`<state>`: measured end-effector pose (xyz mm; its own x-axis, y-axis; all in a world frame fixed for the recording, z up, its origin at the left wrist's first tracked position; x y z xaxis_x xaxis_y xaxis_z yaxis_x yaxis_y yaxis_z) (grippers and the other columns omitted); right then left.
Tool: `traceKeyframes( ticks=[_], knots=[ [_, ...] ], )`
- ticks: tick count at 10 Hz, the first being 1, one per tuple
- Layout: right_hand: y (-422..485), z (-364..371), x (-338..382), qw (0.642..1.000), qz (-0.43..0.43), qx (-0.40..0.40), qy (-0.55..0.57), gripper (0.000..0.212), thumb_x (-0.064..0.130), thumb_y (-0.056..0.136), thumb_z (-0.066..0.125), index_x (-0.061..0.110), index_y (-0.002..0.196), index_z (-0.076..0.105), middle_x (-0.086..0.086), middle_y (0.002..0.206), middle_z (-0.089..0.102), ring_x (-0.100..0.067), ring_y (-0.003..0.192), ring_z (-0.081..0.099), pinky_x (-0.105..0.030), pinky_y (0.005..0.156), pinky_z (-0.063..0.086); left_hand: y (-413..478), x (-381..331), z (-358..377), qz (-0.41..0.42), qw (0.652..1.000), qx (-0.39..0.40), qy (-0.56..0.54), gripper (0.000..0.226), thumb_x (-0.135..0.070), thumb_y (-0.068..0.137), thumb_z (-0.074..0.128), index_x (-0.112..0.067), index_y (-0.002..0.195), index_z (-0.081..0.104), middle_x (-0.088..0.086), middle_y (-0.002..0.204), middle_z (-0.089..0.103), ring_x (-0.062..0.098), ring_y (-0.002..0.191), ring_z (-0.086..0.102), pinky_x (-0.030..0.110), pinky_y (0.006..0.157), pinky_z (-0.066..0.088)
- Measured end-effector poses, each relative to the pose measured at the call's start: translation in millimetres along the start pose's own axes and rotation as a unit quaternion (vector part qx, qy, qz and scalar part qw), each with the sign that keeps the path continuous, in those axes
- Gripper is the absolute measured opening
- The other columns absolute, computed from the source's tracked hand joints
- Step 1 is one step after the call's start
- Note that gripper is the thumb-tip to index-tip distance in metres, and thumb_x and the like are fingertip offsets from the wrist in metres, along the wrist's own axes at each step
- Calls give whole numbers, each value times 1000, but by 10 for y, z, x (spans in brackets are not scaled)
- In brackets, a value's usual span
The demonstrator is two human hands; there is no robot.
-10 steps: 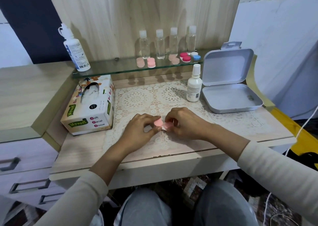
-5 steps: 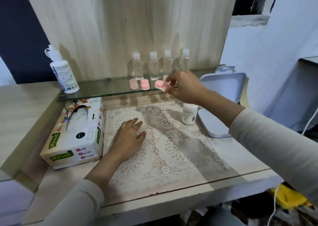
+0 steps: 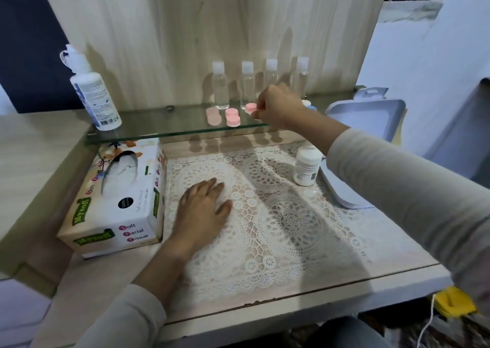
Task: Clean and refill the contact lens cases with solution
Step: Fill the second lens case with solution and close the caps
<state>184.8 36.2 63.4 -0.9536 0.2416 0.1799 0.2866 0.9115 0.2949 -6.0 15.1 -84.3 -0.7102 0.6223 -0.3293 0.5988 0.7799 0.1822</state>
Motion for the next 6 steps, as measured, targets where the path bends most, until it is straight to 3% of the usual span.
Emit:
traceKeyframes(
  ticks=[4, 6],
  knots=[
    [-3, 64, -33, 999, 3, 7, 33, 28, 28, 80, 70, 5, 96, 70, -10, 92, 69, -23, 86, 62, -29, 70, 48, -21, 5, 3, -1, 1000, 2, -15, 53, -45, 95, 36, -23, 143, 30, -6, 152, 23, 13, 140, 15, 38, 116, 10],
    [-43, -103, -108, 996, -1, -19, 84, 24, 22, 77, 73, 5, 94, 71, -7, 94, 69, -15, 81, 57, -23, 59, 42, -24, 8, 2, -1, 1000, 2, -16, 53, -45, 95, 36, -23, 143, 30, -5, 152, 23, 14, 140, 15, 37, 116, 9]
  ],
)
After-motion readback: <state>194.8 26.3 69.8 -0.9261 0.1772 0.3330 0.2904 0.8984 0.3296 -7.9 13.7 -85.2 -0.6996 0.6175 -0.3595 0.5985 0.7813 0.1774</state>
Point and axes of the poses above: each hand's wrist, its own y-axis towards the middle knuckle, its own z-axis out of the palm, x = y × z, the point moved 7 cm from there along y, towards the middle knuckle
